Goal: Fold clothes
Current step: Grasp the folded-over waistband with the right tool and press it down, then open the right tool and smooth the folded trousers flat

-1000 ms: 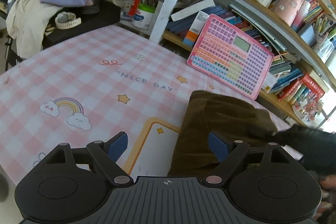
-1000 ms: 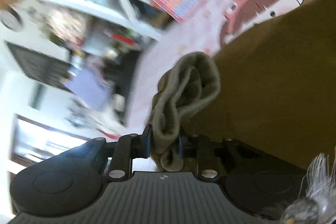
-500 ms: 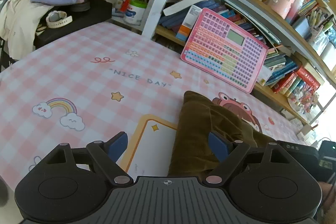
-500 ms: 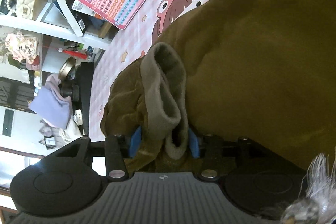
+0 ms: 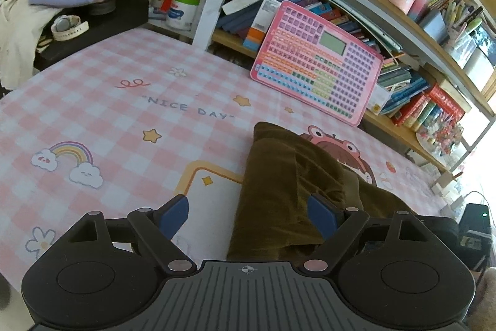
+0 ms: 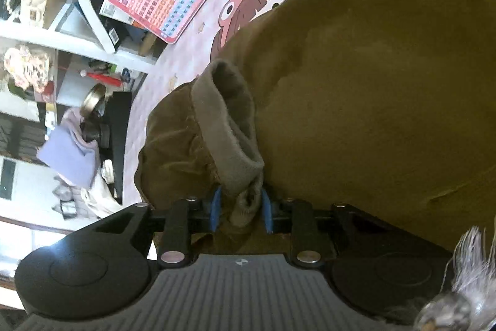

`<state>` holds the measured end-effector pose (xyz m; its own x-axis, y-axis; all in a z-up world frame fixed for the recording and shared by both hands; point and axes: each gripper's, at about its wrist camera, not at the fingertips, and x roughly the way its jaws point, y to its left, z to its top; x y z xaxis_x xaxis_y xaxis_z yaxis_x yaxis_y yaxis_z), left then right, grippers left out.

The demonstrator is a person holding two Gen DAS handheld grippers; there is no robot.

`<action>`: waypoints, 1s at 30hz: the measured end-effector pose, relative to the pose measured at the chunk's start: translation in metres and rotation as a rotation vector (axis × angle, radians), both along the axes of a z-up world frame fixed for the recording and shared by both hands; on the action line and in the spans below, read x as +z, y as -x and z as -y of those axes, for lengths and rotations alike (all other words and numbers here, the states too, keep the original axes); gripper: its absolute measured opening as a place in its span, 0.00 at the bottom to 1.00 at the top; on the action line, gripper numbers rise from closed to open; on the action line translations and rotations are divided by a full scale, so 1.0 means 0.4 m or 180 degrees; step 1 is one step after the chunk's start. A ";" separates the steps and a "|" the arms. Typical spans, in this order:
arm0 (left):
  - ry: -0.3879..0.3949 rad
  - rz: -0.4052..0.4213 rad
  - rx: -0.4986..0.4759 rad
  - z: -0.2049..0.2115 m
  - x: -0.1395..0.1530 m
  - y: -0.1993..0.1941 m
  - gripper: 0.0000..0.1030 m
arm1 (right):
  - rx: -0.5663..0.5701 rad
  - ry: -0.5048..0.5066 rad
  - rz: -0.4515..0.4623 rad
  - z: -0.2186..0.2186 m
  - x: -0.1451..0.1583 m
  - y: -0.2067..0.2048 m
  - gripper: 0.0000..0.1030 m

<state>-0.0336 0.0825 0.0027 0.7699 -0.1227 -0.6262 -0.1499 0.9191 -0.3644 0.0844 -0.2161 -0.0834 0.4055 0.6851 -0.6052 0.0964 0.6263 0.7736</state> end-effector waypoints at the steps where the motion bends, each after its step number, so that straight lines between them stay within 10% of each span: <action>1: 0.0002 0.0003 -0.0005 0.005 0.000 -0.001 0.84 | 0.0019 0.0032 0.0016 0.003 0.008 0.003 0.36; 17: -0.0401 -0.0216 -0.0243 0.180 -0.029 -0.026 0.84 | 0.0481 0.2122 0.1482 0.064 0.161 0.218 0.63; 30: -0.0710 -0.0276 -0.0202 0.319 -0.044 0.024 0.89 | 0.0486 0.2295 0.1442 0.183 0.139 0.261 0.75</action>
<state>-0.0431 -0.0452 -0.0150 0.7073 -0.0204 -0.7066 -0.1111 0.9839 -0.1397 -0.0198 -0.2891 -0.0280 0.6475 0.2626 -0.7154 -0.2503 0.9600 0.1259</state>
